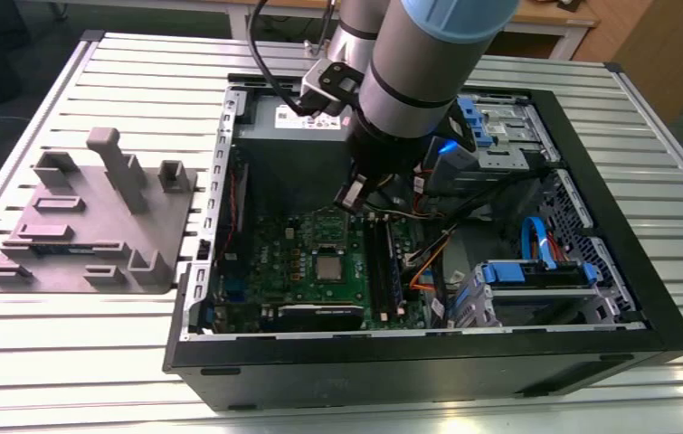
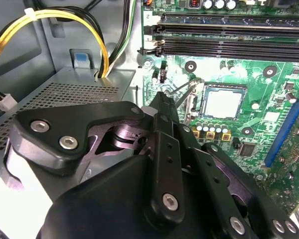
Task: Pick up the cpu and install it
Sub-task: 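Close the cpu cover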
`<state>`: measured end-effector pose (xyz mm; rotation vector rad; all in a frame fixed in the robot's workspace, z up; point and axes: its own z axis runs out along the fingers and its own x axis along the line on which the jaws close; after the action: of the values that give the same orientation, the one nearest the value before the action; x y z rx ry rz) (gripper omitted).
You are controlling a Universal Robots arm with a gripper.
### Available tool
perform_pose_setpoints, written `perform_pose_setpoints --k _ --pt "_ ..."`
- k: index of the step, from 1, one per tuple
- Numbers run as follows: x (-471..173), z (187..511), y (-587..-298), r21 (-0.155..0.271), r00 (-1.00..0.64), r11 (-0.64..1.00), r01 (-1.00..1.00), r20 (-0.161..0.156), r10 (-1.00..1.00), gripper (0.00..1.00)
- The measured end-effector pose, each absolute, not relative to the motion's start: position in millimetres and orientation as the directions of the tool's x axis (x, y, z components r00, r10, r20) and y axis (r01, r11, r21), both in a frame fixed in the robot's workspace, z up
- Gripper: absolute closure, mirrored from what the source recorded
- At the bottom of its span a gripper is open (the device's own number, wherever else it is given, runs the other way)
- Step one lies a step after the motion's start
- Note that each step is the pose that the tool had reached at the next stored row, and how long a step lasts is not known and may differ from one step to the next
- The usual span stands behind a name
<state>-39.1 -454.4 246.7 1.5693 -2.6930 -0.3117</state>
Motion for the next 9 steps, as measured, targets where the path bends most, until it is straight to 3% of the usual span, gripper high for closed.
perform_pose_setpoints --k 9 --pt "-39.2 246.8 -458.3 0.176 -0.49 0.47 -0.865 -0.092 -0.867 0.89"
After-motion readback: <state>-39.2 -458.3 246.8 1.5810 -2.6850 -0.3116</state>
